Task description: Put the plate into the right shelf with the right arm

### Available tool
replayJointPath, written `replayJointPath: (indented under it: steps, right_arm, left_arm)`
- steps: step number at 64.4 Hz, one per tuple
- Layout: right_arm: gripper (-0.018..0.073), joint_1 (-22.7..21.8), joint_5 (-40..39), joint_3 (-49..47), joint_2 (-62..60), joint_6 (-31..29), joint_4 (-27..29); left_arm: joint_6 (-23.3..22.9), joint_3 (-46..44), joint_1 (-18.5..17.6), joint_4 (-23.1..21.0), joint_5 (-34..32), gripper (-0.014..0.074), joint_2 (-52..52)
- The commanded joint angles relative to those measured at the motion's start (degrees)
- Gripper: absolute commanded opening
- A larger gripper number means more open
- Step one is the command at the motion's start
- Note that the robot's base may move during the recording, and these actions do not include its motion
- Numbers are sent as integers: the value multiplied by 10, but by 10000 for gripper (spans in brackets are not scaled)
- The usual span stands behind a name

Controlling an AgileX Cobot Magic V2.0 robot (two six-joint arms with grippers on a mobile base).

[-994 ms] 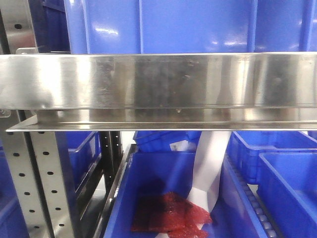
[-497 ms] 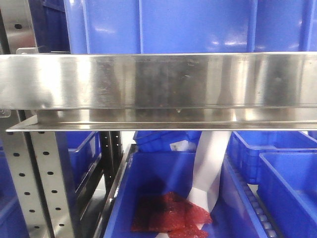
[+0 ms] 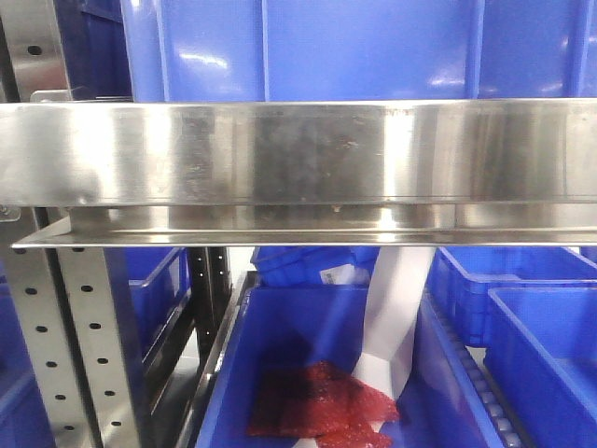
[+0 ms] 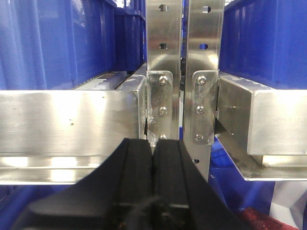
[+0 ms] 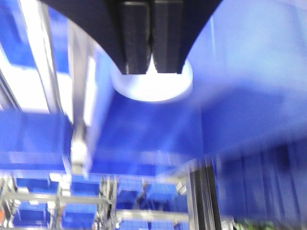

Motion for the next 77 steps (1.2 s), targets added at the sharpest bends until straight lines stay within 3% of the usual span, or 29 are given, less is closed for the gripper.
replayJointPath:
  steps: [1, 13, 25, 62, 67, 77]
  right_arm:
    - [54, 1, -46, 50, -66, -2, -17]
    - [54, 1, -38, 174, -195, -2, -18]
    - [54, 1, -29, 227, -275, -2, -18]
    - [54, -11, -30, 238, -285, -6, -27]
    - [54, -42, -28, 239, -286, -54, 1]
    - [54, -129, -45, 257, -293, -212, 104]
  left_arm:
    - [-1, 4, -3, -1, -48, -47, -6]
    - [-1, 4, -3, -1, -48, -47, -6]
    - [-1, 4, -3, -1, -48, -47, -6]
    - [-1, 4, -3, -1, -48, -47, -6]
    - [-1, 4, -3, -1, -48, -47, -6]
    - [-1, 4, -3, -1, -48, -47, -6]
